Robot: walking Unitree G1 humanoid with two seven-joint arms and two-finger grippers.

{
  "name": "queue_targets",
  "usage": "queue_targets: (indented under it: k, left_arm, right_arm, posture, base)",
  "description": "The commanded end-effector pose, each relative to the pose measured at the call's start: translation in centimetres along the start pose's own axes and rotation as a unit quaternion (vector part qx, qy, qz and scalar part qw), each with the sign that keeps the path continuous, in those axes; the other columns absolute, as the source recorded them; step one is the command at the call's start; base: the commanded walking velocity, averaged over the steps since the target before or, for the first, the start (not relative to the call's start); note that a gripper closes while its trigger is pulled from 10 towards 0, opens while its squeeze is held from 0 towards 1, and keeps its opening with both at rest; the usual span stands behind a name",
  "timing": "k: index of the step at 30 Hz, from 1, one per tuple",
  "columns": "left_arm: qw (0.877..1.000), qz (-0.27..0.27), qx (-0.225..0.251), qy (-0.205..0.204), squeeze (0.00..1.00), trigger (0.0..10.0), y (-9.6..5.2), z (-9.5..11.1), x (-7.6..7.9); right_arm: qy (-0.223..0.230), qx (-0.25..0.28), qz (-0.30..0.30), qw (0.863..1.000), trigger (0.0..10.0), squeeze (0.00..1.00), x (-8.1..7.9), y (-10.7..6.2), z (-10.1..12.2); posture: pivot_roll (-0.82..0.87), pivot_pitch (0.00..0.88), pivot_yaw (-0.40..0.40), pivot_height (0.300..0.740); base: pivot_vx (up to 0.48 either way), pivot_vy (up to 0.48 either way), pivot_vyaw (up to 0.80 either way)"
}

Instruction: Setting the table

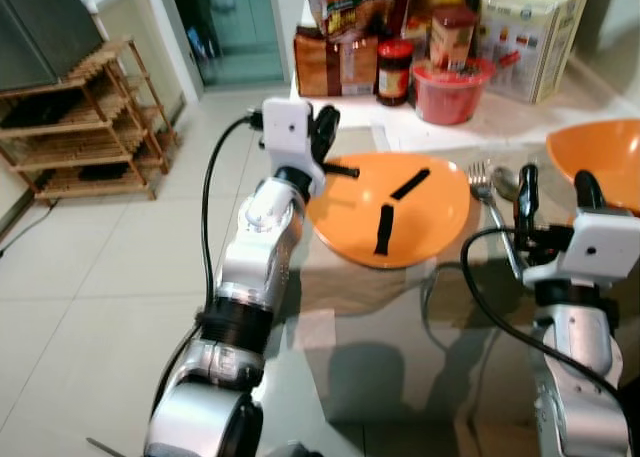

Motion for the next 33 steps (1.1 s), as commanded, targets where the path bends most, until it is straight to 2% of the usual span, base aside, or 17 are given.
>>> queue_targets:
  k: [1,3,5,7,9,16,23,33]
  left_arm:
    - [1.0,0.003,-0.023,0.012,0.0,10.0,0.3,-0.5,-0.4]
    - [0.999,-0.001,-0.046,0.022,0.0,10.0,0.5,-0.8,-0.6]
    - [0.998,-0.001,-0.051,0.025,0.0,10.0,0.5,-0.9,-0.6]
    - [0.996,-0.005,-0.085,0.04,0.0,10.0,0.4,-1.8,-0.8]
    - [0.994,-0.002,-0.099,0.047,0.0,10.0,0.3,-2.3,-1.0]
    - [0.99,0.025,-0.129,0.054,0.0,10.0,0.2,-3.3,-2.7]
    - [0.986,0.029,-0.147,0.067,0.0,10.0,0.4,-3.8,-3.1]
    - [0.984,-0.021,-0.158,0.086,0.0,10.0,1.8,-3.9,-1.1]
  right_arm:
    - [0.026,-0.013,-0.007,1.0,10.0,0.0,0.2,0.3,-0.3]
    - [0.063,-0.045,-0.012,0.997,10.0,0.0,0.2,0.2,-1.5]
    - [0.072,-0.052,-0.013,0.996,10.0,0.0,0.2,0.2,-1.8]
    - [0.104,-0.077,-0.008,0.991,10.0,0.0,-0.1,0.0,-2.8]
    - [0.109,-0.084,-0.003,0.99,10.0,0.0,-0.3,-0.1,-3.1]
    - [0.109,-0.101,0.007,0.989,10.0,0.0,-0.5,-0.4,-3.8]
    - [0.101,-0.099,0.015,0.99,10.0,0.0,-0.7,-0.6,-3.6]
    - [0.095,-0.097,0.002,0.991,10.0,0.0,-0.2,-1.0,-3.5]
  posture:
    - [-0.08,0.0,0.129,0.735]
    - [-0.07,0.0,0.136,0.735]
    - [-0.07,0.0,0.136,0.735]
    - [-0.07,0.0,0.136,0.735]
    - [-0.06,0.0,0.135,0.735]
    - [-0.06,0.0,0.135,0.735]
    - [-0.06,0.0,0.142,0.735]
    - [-0.08,0.0,0.155,0.735]
  base:
    - [0.0,0.0,0.0]
    - [0.0,0.0,0.0]
    - [0.0,0.0,0.0]
    - [0.0,0.0,0.0]
    - [0.0,0.0,0.0]
    - [0.0,0.0,0.0]
    - [0.0,0.0,0.0]
    - [0.0,0.0,0.0]
Point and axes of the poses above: a point about 5 cm out from each wrist's last joint towards the gripper, its own y axis pointing out of the wrist towards the gripper, its own z axis along the axis of the wrist's last joint, x = y × z, the point moved 6 cm from there along y, pointing out of the wrist towards the gripper, and after that the axes turned 9 degrees about -y, right-handed, at the moved point
